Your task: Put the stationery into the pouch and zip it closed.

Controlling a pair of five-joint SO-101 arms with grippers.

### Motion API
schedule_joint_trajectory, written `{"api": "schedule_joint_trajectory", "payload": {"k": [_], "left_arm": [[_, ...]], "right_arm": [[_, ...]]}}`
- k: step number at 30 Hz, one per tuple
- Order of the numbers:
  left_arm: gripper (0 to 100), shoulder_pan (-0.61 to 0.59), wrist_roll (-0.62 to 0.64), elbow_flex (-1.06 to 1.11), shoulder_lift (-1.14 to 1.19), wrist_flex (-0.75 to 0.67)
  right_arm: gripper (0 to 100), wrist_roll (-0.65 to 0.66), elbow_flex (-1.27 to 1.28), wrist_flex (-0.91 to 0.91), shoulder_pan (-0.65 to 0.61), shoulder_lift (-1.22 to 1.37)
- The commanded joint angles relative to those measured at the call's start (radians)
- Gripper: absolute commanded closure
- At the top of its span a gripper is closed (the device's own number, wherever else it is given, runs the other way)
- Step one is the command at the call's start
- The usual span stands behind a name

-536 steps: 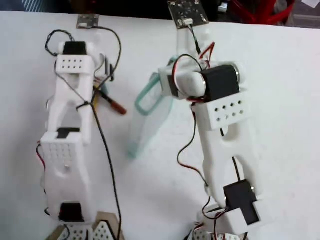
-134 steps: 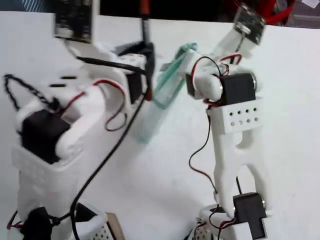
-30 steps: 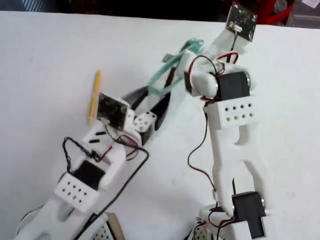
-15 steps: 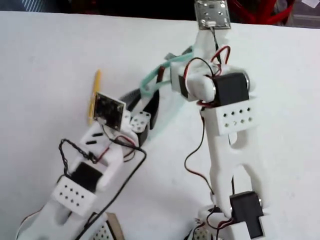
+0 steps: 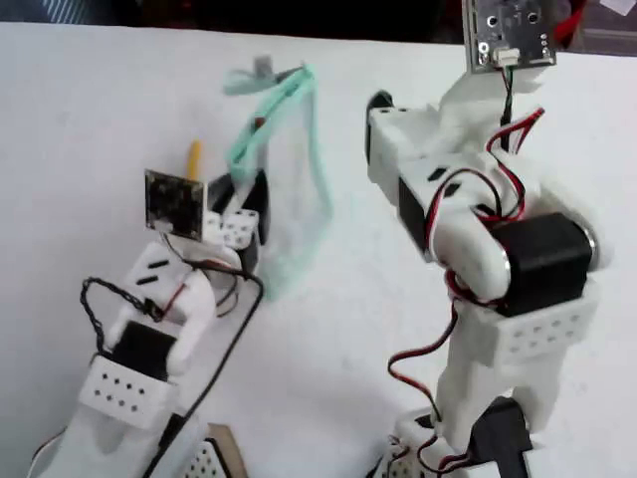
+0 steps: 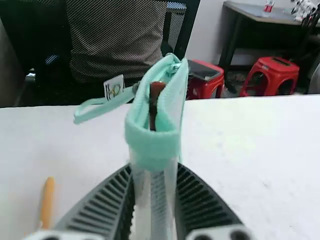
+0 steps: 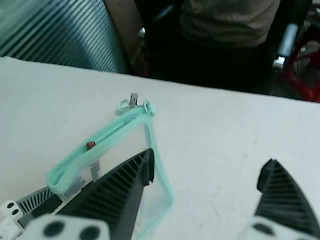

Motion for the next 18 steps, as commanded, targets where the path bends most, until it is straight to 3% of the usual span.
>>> {"api": "schedule_joint_trajectory", "payload": {"k": [1, 6, 11, 18], "left_arm": [[97, -0.015, -0.012, -0.109, -0.021, 0.078], [96, 0.059, -0.014, -0.083, -0.024, 0.083], [74, 0.11, -0.002, -0.08, -0.024, 0.19], [73, 0.111, 0.029, -0.081, -0.024, 0.212]], "right_arm": [[66.9, 0.003, -0.046, -0.004, 0.001, 0.018], [66.9, -0.068, -0.055, -0.005, -0.045, 0.125], [66.9, -0.074, -0.057, -0.005, -0.131, 0.223], [66.9, -0.074, -0.049, -0.004, -0.151, 0.315]]}}
